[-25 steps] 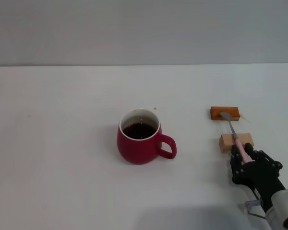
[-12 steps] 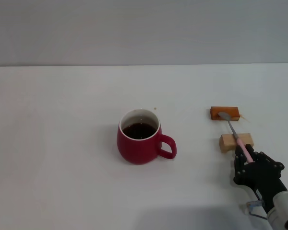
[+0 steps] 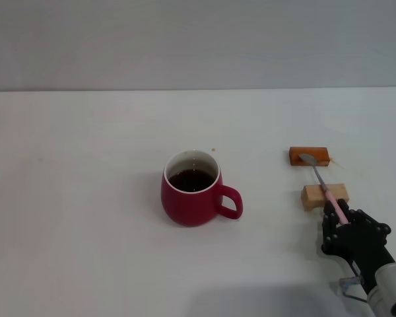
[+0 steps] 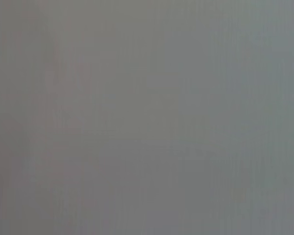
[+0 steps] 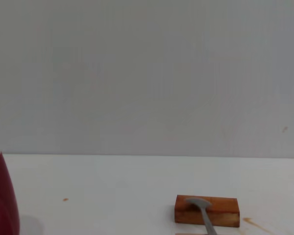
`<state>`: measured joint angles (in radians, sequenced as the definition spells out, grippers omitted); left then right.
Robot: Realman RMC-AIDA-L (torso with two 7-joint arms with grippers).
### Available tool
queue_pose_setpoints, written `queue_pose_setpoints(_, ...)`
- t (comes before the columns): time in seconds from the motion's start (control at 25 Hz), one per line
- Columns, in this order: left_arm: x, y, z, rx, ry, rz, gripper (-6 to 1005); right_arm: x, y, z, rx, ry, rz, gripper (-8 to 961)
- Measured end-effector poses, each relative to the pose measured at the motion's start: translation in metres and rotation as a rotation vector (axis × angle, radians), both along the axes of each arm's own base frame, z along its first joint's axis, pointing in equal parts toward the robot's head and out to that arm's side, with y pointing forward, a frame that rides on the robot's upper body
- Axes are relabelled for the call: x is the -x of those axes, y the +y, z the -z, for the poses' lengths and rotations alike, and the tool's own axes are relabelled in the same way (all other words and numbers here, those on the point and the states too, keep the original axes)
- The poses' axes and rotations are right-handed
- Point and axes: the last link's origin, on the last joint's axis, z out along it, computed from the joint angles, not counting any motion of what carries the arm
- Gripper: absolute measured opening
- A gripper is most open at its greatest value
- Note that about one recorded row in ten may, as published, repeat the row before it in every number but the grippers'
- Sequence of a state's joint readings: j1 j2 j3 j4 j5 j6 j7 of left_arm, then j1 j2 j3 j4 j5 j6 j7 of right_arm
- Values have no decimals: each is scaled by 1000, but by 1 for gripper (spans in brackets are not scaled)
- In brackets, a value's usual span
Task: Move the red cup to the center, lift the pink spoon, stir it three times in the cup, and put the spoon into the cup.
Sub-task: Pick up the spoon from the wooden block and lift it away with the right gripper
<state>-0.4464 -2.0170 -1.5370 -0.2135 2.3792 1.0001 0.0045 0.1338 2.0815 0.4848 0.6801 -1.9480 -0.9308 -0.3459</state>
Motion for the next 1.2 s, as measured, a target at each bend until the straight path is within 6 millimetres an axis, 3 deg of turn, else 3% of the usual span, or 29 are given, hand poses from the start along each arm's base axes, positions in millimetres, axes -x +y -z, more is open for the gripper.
queue_pose_setpoints(1.2, 0, 1, 2, 7, -2, -4, 827, 0, 9, -4, -11, -97, -43, 160)
